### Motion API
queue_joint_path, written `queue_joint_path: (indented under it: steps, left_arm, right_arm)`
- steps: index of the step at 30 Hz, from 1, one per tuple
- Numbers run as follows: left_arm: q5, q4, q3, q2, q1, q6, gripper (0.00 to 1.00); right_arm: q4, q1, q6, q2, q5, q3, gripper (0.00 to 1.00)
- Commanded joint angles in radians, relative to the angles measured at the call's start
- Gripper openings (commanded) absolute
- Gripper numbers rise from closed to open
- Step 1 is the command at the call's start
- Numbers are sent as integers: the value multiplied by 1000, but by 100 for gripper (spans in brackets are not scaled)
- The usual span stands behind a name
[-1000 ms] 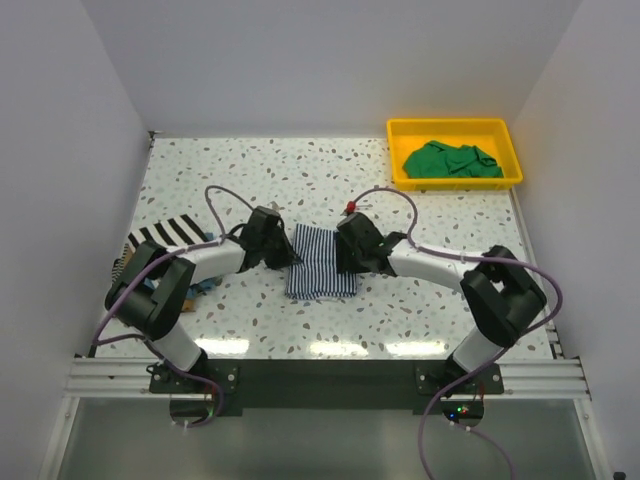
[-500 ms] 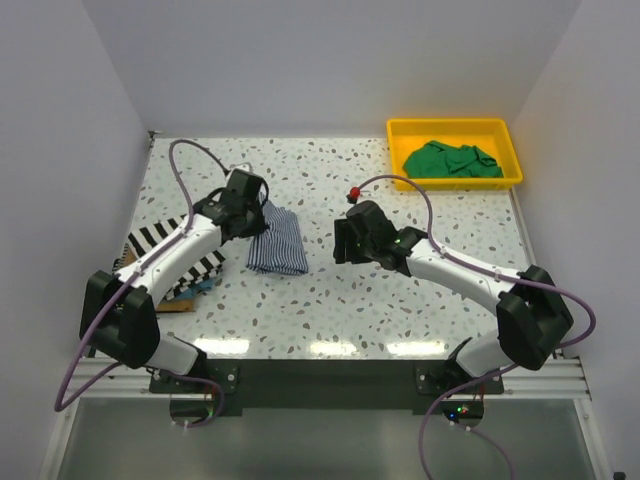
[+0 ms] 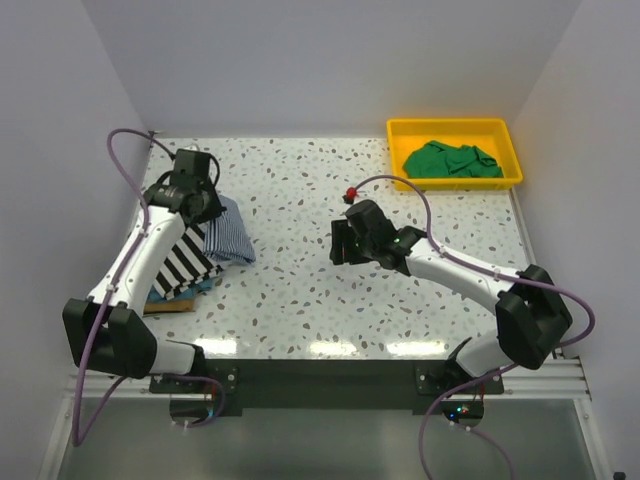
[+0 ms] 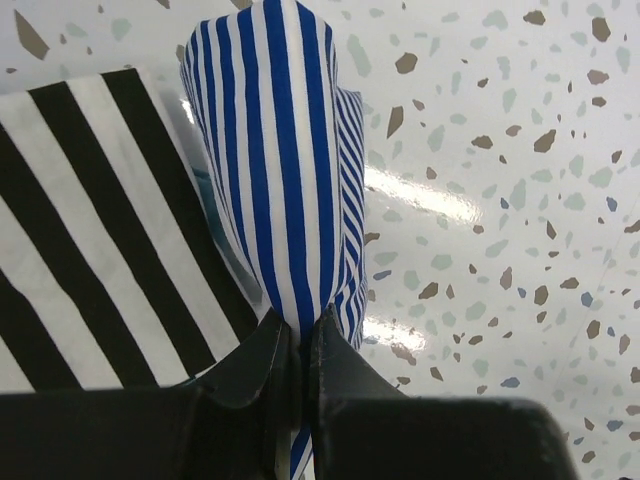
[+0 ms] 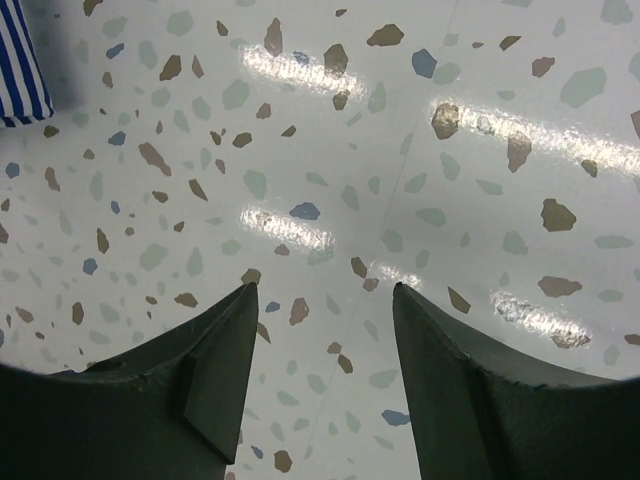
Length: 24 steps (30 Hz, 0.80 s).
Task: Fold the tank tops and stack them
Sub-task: Neatly place the folded tank top to the corner
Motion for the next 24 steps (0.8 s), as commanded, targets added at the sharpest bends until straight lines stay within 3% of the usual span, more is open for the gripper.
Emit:
queue_joint_path:
  steps: [1, 10, 17, 24]
  left_arm:
    - [27, -35, 48, -56, 64, 44, 0]
    - [70, -38, -31, -113, 263, 63, 0]
    - [113, 19, -214, -143, 462, 47, 0]
    - [98, 94, -326, -137, 572, 34, 0]
  right_arm:
    - [28, 2, -16, 9, -29, 51, 60]
    - [49, 2, -8, 38, -69, 53, 59]
    - [66, 2, -1, 49, -90, 39, 59]
    - [71, 3, -1, 60, -102, 25, 59]
